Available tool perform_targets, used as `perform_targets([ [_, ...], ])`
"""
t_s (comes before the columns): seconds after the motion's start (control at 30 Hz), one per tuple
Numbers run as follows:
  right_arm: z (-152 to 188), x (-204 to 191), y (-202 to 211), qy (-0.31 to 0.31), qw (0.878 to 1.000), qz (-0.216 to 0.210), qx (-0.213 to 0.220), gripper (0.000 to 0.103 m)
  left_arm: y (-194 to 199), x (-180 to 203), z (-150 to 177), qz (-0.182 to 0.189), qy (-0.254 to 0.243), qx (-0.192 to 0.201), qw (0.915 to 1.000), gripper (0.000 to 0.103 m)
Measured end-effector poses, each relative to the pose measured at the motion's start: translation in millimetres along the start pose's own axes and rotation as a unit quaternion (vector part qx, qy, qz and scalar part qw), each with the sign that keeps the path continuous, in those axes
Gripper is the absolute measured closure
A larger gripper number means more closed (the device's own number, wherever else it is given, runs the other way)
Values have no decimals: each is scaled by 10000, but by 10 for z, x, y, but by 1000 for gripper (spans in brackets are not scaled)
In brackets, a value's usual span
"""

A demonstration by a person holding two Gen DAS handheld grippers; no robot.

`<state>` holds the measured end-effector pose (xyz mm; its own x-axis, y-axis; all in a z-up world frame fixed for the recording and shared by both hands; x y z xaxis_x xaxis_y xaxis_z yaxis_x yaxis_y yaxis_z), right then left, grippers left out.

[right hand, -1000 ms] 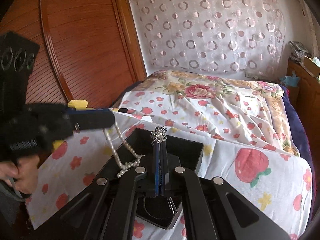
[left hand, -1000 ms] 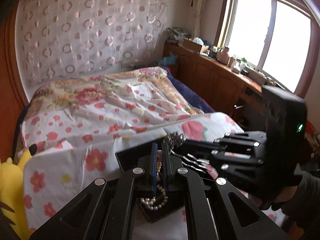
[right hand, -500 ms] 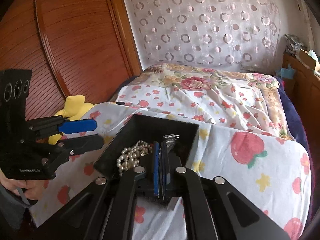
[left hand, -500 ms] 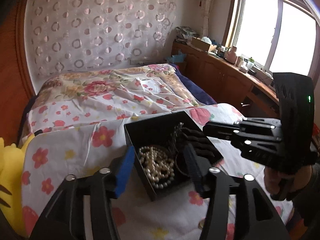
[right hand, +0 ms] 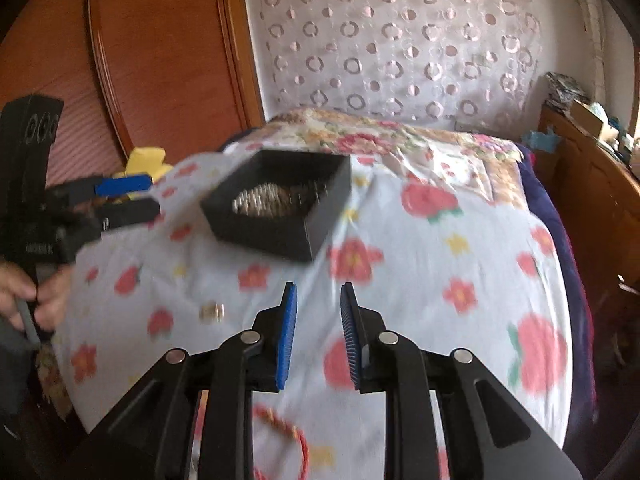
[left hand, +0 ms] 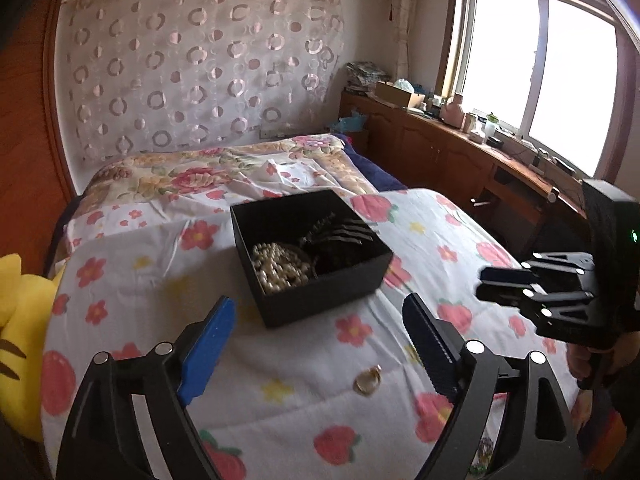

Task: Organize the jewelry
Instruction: 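Grasp the gold ring with the left tool while the right tool grasps the red cord bracelet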

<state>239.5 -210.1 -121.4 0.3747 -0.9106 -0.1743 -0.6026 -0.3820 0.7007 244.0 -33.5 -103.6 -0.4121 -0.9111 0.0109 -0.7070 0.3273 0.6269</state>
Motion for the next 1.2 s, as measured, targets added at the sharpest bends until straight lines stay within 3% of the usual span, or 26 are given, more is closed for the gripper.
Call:
perform_targets([
  [0.1,276,62,91,15,9999,144,-94,66,-4,50,115,1,23,-73,10000,20],
  [0.3,658,97,117,-43,9991,180,-371,66,25,139,365,7,53,-190,9998,20],
  [0.53,868,13,0,134,9976,225,-634,66,66,140,613,35,161,-323,9993,20],
  [0.57,875,-6,2,217,9974,280,-628,68,62,143,645,35,164,-356,9992,20],
  [0.6,875,-23,7,304,9971,327,-618,87,55,146,668,41,172,-376,9991,20],
  [0.63,887,-72,5,474,9964,332,-618,99,44,149,694,54,181,-402,9990,20],
  [0.73,900,-123,22,720,9943,560,-544,99,-10,158,749,42,186,-501,9986,20],
  [1.2,893,-55,43,488,9973,367,-417,99,-425,417,652,268,-196,-962,9948,21],
])
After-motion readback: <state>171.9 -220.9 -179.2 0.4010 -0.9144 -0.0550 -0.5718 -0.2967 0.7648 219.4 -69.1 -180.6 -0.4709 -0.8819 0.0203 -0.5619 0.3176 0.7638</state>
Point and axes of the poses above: each gripper's, at about its wrist camera, not at the fingertips, and y roughly against the way its jaws point, x to its right, z to its underside, the point moved 8 cm from there along -y, roughly the way its jaws point, and after that the axes turned 7 degrees about -y, right-handed, at the moved point
